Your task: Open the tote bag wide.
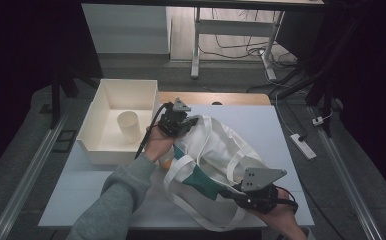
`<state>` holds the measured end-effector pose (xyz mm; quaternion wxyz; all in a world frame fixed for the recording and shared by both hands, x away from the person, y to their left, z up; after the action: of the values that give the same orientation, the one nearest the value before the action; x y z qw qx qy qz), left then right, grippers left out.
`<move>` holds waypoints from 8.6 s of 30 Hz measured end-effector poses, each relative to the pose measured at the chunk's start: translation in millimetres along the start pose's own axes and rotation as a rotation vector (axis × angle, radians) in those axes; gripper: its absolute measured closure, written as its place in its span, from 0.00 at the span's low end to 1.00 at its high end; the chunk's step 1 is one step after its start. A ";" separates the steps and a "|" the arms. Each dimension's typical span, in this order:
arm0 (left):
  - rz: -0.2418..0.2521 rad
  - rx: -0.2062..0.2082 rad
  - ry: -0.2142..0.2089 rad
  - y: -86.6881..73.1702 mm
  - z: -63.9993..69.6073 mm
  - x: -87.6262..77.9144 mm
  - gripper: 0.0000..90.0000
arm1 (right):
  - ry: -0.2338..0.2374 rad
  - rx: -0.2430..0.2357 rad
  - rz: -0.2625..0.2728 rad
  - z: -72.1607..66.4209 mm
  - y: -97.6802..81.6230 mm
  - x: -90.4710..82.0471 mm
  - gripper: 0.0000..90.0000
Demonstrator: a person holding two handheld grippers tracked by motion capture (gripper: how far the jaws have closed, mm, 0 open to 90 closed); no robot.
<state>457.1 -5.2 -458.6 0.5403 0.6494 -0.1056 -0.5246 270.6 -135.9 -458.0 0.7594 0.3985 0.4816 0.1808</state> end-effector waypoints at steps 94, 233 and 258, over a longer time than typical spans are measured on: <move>0.047 0.076 0.094 -18.2 4.2 -9.3 0.66 | -0.291 0.234 -0.323 182.2 -57.3 166.9 0.98; -0.308 0.052 -0.039 -63.3 -10.9 69.3 0.93 | -0.377 0.161 -0.101 90.1 -48.7 20.5 0.53; -0.314 0.044 -0.052 -74.4 -15.3 78.4 0.94 | -0.431 0.241 -0.339 156.9 -128.7 54.6 0.99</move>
<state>470.8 -22.0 -565.5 0.4343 0.6559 -0.0281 -0.6167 419.6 -247.0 -556.1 0.8107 0.4289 0.3869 -0.0958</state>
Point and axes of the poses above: each handheld gripper's, and its own axes: x roughly forward along the jaws, y roughly out of its top, z roughly to its right, the point moved 10 cm from there along x, roughly forward along the jaws, and after that the axes turned 12 degrees about -y, right-handed, at the moved point
